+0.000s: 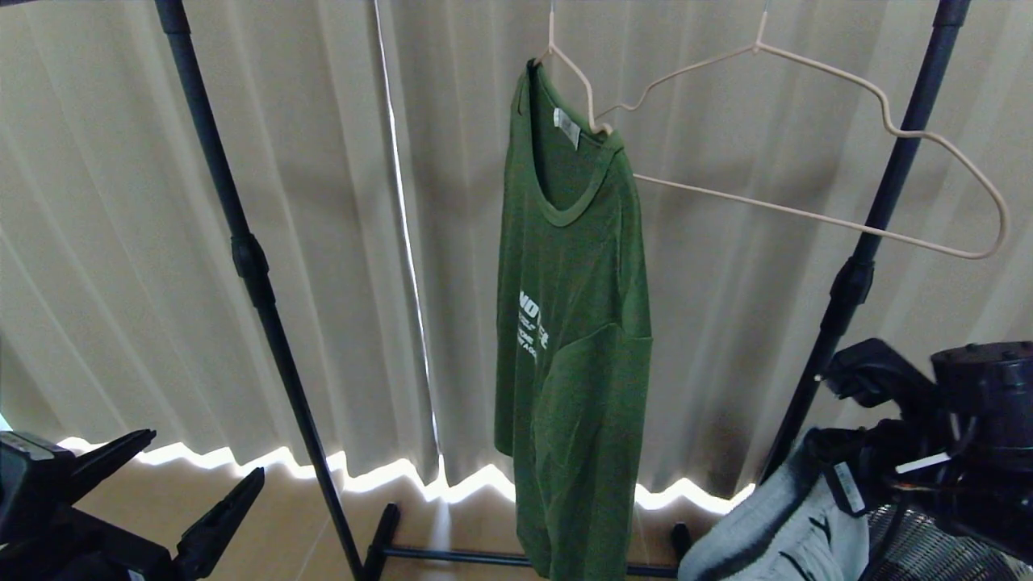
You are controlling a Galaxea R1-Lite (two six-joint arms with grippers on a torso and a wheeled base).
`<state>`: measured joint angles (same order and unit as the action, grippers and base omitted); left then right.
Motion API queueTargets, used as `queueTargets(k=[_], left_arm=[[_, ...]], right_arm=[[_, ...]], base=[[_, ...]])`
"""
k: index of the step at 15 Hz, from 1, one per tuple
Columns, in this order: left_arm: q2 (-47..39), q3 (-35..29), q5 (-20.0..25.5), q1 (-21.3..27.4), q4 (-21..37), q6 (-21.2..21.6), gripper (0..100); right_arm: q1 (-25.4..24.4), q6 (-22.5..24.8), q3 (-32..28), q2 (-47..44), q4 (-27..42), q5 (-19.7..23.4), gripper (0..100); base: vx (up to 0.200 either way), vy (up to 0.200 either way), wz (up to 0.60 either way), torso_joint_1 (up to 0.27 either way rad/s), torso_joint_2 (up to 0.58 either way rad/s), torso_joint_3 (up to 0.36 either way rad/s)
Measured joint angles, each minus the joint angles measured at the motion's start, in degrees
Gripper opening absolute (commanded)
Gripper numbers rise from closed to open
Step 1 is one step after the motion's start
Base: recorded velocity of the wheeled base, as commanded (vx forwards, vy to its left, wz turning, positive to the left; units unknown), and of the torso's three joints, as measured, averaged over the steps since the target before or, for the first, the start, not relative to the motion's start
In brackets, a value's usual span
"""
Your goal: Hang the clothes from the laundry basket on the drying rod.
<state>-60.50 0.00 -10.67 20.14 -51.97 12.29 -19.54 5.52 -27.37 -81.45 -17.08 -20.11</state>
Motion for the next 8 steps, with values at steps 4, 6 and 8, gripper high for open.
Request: queueTargets(k=[4,6,8], left_arm=[[1.77,0.00,0.09,0.26,2.56,-0.99,100],[2.23,0.00,0.13,0.48,2.67,-0.96,100],[3.21,0.00,0.33,0.50,2.60,-0.77,100]], right_arm=[[0.61,-0.16,-3.96,8.24,-0.27,0.96,0],[0.66,0.02,-4.92,9.86,0.30,0.93,0],[0.66,0.35,-5.92,10.78,0.39,0.90,0]], base=[[-0.200,0.000,0.00,0.005,0.00,0.001],[-0.200,0.000,0.00,-0.002,0.00,-0.002],[-0.200,0.000,0.00,-0.007,0.00,0.005]])
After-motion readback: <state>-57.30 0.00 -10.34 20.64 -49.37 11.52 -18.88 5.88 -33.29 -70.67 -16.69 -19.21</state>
